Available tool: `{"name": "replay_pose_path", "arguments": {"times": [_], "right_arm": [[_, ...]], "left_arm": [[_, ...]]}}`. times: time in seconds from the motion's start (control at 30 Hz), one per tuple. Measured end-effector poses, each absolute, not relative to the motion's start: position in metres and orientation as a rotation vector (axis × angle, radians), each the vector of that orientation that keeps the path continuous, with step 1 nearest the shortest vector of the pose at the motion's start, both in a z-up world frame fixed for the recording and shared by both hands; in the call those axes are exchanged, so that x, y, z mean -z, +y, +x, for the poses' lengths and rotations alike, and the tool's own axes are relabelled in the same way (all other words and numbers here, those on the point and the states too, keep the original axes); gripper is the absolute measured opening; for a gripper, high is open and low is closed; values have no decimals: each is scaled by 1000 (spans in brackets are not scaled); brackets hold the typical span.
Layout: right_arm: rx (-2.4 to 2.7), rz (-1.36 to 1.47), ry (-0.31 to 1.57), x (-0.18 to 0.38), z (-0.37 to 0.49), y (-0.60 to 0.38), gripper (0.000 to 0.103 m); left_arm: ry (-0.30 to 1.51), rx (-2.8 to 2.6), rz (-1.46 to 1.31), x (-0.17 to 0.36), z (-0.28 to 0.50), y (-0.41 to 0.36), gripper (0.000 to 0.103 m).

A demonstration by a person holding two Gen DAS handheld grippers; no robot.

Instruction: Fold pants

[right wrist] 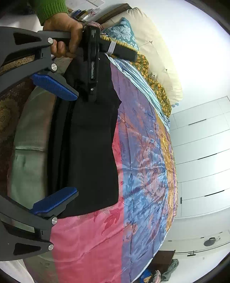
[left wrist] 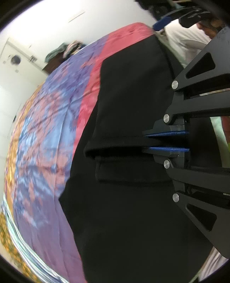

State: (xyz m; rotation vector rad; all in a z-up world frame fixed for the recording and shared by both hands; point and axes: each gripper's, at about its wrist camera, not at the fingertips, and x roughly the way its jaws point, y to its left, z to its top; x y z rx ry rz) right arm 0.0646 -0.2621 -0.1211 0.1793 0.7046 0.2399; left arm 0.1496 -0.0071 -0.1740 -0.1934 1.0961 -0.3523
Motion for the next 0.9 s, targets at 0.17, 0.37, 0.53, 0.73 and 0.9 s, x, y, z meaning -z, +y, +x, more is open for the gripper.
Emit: {"name": "replay_pose_path", "arguments": {"times": [0.17,0.37,0.53,0.73,0.9], "right_arm": [[-232,186,675,116,52,-267,98],[-231,216,717,124,59,-269,98],[-227,200,710,124,55,-268,98],[-233,212,725,127,59,-267,98],[-196,203,700,116,55,-277,98]], "left_arm": [[1048,292,-252,153,132,21,6],[1124,241,-194,174,141,13,18],[1000,210,-222,152,135,31,83],[1164,275,-168,185,159,16,23],[1095,348,-138,154,146,11,8]]}}
